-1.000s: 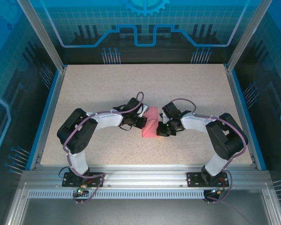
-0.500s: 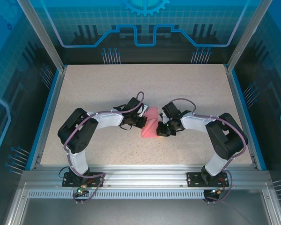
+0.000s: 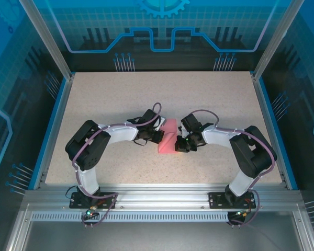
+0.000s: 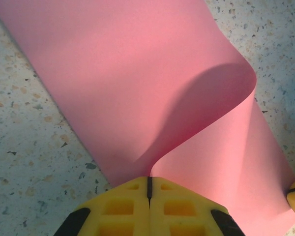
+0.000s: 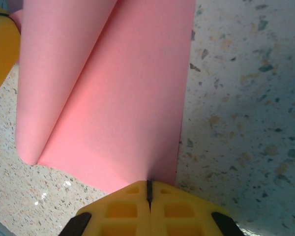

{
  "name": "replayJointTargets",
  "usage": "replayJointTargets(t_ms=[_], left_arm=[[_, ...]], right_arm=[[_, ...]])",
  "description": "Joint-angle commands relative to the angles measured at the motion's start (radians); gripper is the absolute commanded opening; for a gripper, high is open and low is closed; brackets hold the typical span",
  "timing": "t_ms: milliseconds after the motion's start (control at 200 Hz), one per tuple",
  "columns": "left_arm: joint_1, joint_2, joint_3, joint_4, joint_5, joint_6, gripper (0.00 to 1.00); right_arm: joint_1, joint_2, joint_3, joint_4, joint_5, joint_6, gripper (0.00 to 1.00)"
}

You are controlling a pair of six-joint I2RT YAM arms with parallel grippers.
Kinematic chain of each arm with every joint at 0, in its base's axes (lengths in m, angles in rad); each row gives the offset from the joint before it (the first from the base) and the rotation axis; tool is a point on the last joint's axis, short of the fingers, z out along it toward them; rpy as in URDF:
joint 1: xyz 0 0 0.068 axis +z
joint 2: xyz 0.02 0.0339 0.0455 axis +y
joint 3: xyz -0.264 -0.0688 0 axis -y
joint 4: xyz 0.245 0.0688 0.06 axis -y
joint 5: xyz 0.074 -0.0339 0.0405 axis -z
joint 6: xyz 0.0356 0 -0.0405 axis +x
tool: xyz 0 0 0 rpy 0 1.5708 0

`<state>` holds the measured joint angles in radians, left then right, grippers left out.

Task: Fold a paper plane with a square sheet of paper (fold left side to right side)
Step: Fold the triangle a second time at the center of the table.

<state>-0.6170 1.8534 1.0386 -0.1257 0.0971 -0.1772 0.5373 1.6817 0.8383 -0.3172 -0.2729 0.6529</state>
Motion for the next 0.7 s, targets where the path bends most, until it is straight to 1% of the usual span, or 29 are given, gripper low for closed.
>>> replayJointTargets(t_ms=[0, 400, 575, 690], left_arm=[[0.012, 0.029, 0.018, 0.0, -0.008, 0.021, 0.0], [0.011, 0.05, 0.009, -0.004, 0.01, 0.023, 0.0], [0.011, 0.056, 0.002, -0.007, 0.019, 0.025, 0.0], [0.01, 0.055, -0.005, -0.006, 0.021, 0.024, 0.0]], right_arm=[[0.009, 0.034, -0.008, -0.071, 0.024, -0.015, 0.0], [0.006, 0.034, -0.014, -0.057, 0.013, -0.015, 0.0], [-0.019, -0.009, -0.027, 0.025, -0.067, -0.01, 0.0], [-0.049, -0.053, -0.045, 0.122, -0.137, 0.016, 0.0]])
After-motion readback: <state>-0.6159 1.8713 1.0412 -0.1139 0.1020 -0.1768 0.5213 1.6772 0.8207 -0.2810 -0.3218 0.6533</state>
